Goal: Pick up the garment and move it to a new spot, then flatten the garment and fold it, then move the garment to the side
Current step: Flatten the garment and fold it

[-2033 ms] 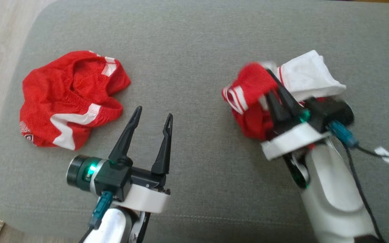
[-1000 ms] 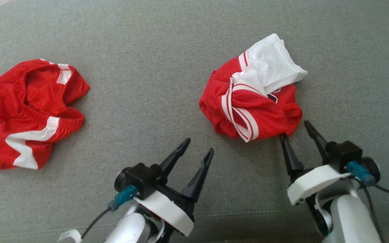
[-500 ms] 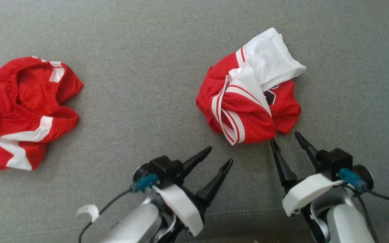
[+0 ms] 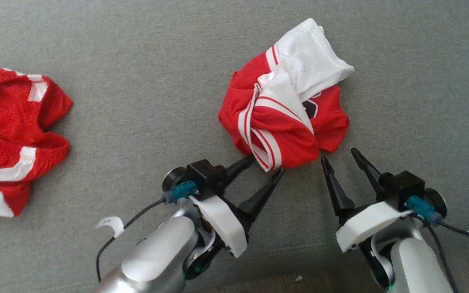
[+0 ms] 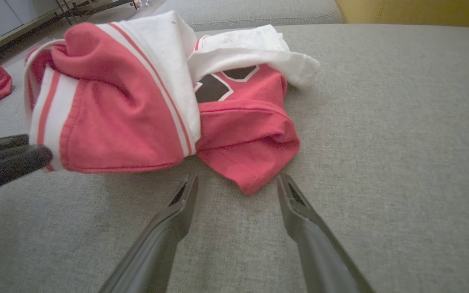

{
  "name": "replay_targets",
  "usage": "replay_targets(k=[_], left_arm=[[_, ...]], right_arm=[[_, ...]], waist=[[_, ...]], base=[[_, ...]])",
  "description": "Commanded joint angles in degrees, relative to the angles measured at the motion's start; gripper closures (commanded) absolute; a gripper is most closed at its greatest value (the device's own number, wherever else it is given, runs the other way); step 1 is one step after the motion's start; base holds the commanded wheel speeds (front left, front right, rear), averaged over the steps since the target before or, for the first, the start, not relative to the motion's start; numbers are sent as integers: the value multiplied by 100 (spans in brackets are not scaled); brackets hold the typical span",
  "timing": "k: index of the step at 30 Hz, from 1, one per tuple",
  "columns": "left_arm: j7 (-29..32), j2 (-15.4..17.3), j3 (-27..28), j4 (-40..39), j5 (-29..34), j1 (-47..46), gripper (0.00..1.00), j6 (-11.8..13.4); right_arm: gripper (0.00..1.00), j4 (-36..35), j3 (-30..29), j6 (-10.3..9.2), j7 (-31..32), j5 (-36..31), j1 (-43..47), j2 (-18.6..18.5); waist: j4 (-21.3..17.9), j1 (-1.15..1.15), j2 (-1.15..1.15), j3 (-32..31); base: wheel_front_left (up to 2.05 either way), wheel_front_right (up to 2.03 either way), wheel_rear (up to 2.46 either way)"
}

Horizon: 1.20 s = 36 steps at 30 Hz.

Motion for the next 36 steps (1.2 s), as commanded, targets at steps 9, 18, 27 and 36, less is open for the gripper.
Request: replay_targets(k=[9,18,27,36], left_arm=[[-34,21,444,-1000,209,-223,100,-35],[19,-80,318,-1218,-577,-2126,100,-35],[100,-380,641,-367,-1055,-4855,100,-35],[-30,-81,1107,-344,-920,-5810,100,-35]], right_arm=[[0,9,196,36,-297,233,-176,5],[0,387,364,36,-635,685,-215,5],[0,574,587,36,-971,1138,-441,5],[0,692,487,36,-1103,1152,-551,5]], waist=[[-223,0,0,-182],[-680,0,0,-637],[-1245,0,0,-589],[-1025,0,0,-500]], base=[[0,0,0],[0,0,0],[0,0,0],[0,0,0]])
